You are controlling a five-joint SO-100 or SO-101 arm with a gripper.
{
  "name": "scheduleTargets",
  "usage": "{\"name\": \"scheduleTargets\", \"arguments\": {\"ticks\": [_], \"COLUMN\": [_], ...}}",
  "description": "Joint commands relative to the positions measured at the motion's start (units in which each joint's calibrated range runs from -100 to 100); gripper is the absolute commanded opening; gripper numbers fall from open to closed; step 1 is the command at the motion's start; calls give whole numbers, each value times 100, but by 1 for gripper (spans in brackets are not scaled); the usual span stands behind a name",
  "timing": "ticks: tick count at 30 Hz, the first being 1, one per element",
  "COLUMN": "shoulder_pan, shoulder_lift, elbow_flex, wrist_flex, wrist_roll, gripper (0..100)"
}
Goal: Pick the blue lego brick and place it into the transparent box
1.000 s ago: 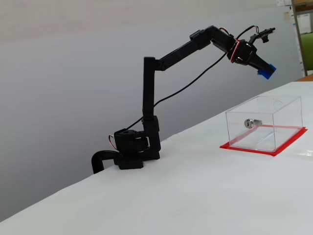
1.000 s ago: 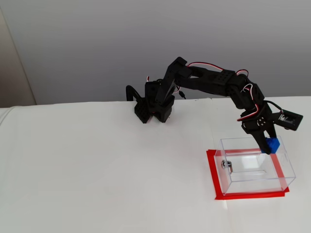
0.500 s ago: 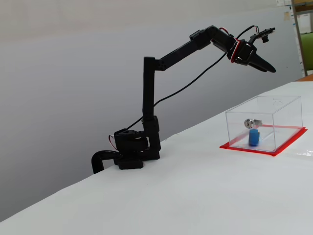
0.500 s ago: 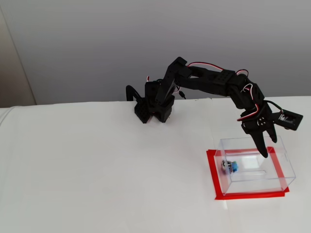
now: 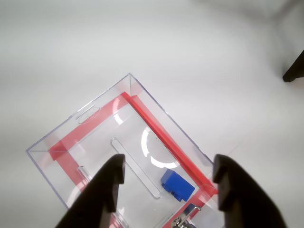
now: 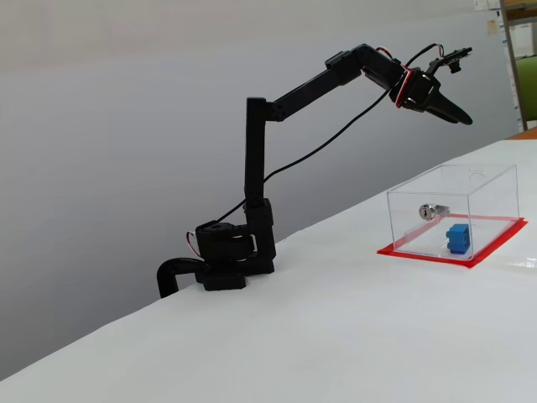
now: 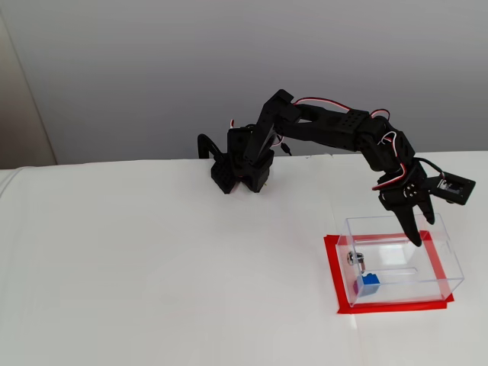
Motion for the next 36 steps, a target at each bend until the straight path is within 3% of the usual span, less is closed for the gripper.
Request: {"name": "scheduleTargets", "arguments": {"ticks": [1,4,20,36], "shoulder_pan": [-29,-29,245,1590], "shoulder_lift": [-209,-209,-616,-3357], "elbow_flex": [-75,-84,6,3089], "wrist_flex": [18,18,18,18], "wrist_roll": [38,38,49,38], "gripper": [8,2,2,2]}}
